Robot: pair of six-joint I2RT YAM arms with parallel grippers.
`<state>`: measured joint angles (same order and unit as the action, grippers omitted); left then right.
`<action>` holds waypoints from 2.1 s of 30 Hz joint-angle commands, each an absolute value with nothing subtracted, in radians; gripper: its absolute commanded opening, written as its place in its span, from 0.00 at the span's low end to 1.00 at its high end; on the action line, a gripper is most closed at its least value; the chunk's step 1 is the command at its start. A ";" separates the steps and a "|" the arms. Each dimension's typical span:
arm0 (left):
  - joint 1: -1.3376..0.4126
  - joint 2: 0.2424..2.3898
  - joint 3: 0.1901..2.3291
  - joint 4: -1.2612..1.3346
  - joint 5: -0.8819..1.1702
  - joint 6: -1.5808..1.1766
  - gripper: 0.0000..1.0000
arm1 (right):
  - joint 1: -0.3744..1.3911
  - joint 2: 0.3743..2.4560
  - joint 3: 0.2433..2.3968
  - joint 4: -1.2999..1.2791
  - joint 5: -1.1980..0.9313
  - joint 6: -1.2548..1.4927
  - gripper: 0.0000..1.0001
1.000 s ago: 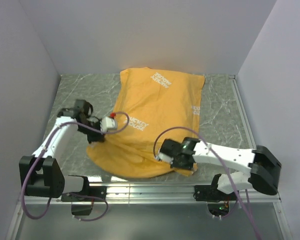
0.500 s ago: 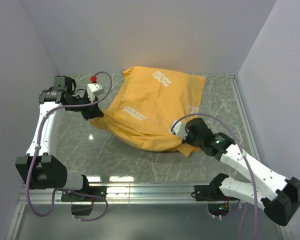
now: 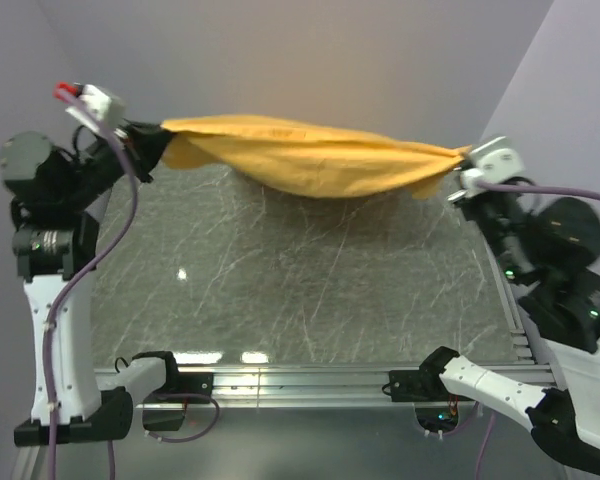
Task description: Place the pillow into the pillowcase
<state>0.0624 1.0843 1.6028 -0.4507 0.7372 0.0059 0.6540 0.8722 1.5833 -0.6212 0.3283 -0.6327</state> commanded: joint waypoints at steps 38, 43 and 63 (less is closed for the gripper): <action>0.023 1.886 1.812 -0.221 0.457 -0.170 0.87 | 0.040 1.559 1.551 -0.563 0.154 -0.451 0.51; 0.017 1.749 1.720 -0.385 0.530 -0.051 0.97 | 0.077 1.517 1.542 -0.743 0.045 -0.512 0.78; -0.340 1.431 0.994 -0.788 0.598 0.135 0.73 | 0.637 1.344 1.189 -1.221 -0.177 -0.770 0.58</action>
